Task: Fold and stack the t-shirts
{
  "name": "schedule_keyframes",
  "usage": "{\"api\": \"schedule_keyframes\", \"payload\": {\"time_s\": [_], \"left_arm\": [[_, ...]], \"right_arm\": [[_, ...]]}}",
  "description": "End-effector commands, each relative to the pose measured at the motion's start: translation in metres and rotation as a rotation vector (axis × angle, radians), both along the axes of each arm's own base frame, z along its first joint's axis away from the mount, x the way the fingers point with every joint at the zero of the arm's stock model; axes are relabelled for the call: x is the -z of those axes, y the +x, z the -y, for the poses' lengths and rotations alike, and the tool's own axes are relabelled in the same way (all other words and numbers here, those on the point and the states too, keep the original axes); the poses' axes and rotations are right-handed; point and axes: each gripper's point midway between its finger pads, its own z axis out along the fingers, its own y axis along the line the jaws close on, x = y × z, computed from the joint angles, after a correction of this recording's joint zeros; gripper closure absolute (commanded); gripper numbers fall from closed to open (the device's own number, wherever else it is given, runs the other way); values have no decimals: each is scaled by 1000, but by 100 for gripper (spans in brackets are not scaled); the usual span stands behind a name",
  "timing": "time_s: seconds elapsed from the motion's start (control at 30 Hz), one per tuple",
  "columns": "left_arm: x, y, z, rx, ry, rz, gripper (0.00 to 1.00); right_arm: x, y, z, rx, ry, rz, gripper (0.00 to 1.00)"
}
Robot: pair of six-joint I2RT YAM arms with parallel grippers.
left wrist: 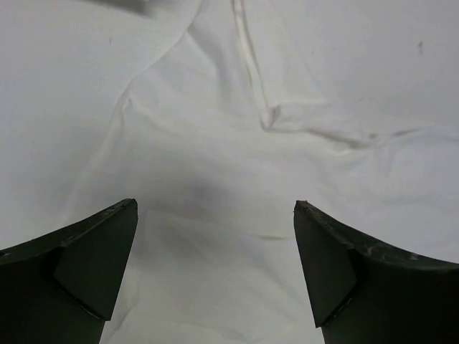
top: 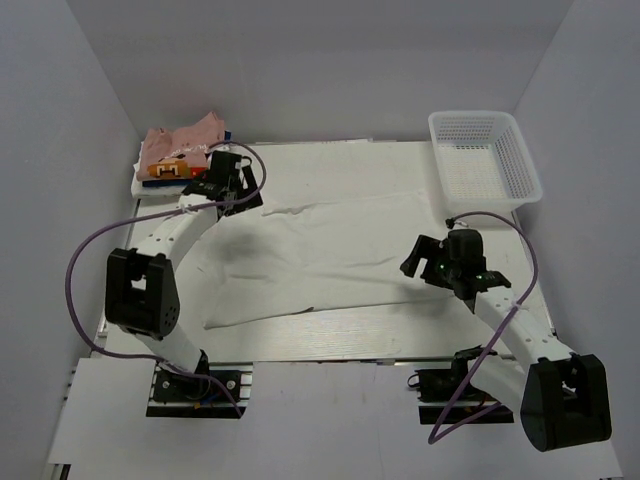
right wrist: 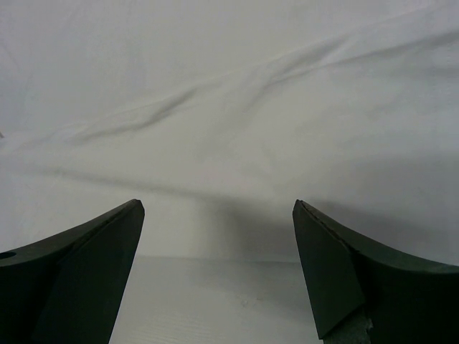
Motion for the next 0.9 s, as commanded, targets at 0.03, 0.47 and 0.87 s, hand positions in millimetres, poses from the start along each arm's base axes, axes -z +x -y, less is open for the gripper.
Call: {"api": "schedule_keyframes", "payload": {"time_s": [0.03,0.47,0.87], "left_arm": [[-2,50,13,-84,-84,53,0],[19,160,3,-209,41,130,0],[64,198,-14,-229,33,107,16]], "right_arm": [[-35,29,10,59,-38,102,10],[-33,49,15,129,-60,64,10],[-24,56,22,155,-102,23,10]]}}
